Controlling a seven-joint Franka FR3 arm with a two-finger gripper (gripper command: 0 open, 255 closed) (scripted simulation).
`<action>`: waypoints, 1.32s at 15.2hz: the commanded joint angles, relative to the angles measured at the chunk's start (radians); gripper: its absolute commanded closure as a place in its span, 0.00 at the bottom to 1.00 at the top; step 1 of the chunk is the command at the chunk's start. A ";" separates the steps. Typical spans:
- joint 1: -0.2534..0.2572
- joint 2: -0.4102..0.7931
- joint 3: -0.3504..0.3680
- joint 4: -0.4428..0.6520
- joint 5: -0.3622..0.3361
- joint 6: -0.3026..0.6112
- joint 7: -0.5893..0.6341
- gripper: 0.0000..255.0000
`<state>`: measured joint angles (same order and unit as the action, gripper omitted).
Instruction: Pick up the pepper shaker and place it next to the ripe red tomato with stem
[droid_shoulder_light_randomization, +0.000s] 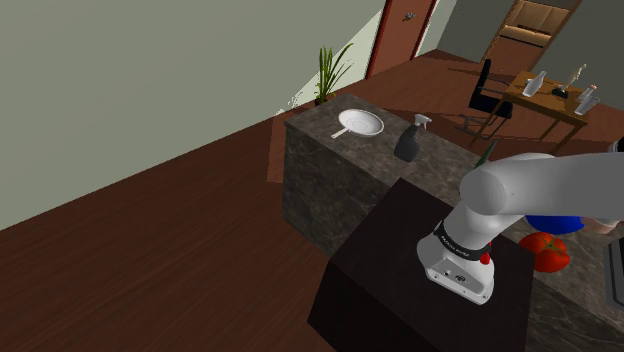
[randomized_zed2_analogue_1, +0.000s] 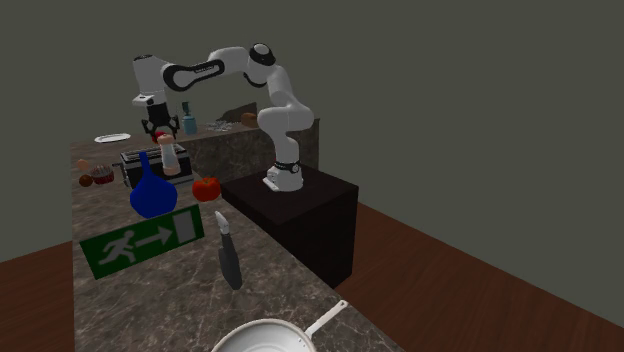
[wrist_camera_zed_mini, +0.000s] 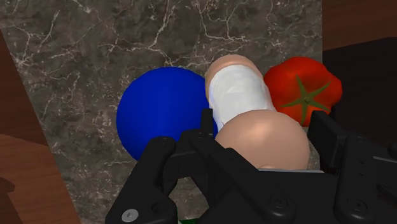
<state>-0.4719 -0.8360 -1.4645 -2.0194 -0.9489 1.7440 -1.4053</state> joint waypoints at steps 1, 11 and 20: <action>-0.002 -0.006 -0.012 -0.019 -0.013 0.018 0.009 1.00; 0.035 -0.035 -0.113 -0.072 -0.085 0.106 0.047 1.00; 0.081 -0.067 -0.214 -0.100 -0.159 0.178 0.085 1.00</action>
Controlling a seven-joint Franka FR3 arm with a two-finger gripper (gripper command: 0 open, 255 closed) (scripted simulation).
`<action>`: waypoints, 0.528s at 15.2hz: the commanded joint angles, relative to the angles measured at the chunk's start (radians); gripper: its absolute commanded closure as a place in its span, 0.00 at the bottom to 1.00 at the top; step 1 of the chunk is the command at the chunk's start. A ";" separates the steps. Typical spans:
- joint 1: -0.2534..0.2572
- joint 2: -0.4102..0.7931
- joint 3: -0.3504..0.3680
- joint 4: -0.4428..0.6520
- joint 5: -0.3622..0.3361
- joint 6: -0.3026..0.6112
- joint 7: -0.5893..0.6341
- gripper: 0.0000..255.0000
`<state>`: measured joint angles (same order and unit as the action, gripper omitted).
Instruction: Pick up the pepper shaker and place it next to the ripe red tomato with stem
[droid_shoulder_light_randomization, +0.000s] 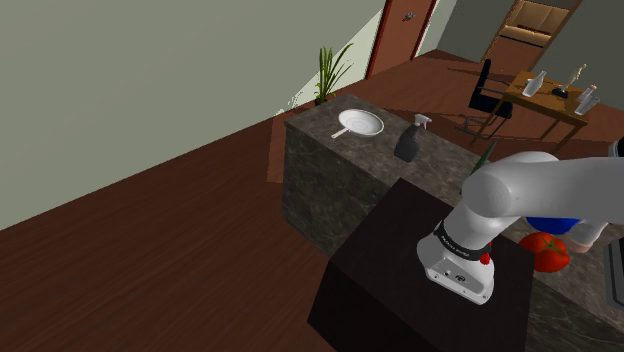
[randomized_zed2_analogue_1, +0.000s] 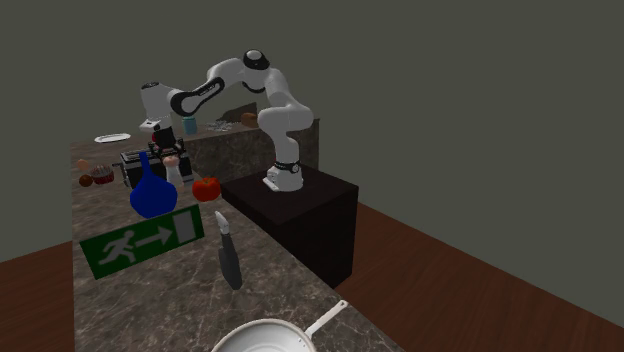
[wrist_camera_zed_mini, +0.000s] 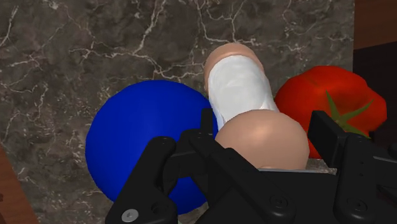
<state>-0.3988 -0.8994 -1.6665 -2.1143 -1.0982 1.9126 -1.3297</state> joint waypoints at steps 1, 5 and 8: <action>0.013 -0.008 -0.024 -0.007 -0.018 0.017 0.013 1.00; 0.037 -0.025 -0.070 -0.013 -0.053 0.047 0.030 1.00; 0.054 -0.037 -0.102 -0.015 -0.078 0.066 0.042 1.00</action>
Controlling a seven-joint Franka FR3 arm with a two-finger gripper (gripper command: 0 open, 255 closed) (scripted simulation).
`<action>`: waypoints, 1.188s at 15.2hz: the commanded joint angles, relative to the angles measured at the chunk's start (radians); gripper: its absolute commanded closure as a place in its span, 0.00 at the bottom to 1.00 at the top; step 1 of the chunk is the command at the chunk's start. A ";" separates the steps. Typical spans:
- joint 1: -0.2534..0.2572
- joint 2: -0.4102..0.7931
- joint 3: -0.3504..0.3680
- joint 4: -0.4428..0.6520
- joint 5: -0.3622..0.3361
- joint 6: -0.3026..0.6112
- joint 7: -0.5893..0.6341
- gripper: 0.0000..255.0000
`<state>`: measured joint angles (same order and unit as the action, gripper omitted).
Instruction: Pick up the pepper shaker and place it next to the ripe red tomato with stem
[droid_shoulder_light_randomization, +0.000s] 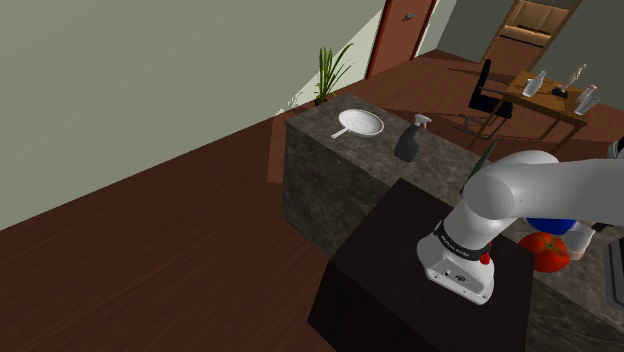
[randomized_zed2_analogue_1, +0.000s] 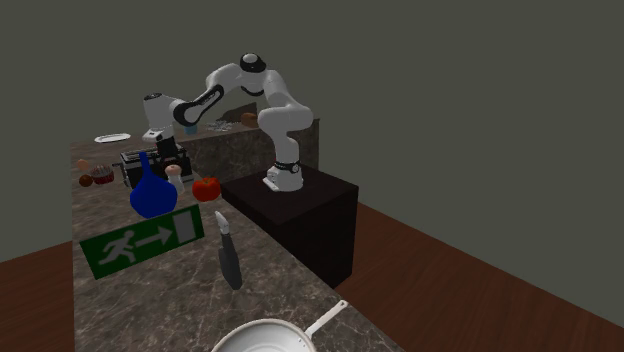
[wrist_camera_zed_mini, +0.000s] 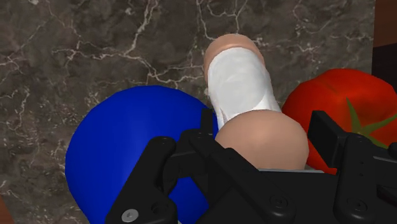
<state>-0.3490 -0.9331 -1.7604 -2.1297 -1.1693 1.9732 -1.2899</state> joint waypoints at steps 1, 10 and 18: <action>0.004 -0.003 -0.008 0.000 -0.007 0.005 0.002 1.00; 0.004 -0.003 -0.008 0.000 -0.007 0.005 0.002 0.00; -0.044 0.039 0.102 0.012 0.078 -0.064 -0.030 0.00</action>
<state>-0.3857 -0.8996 -1.6733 -2.1181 -1.1023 1.9191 -1.3153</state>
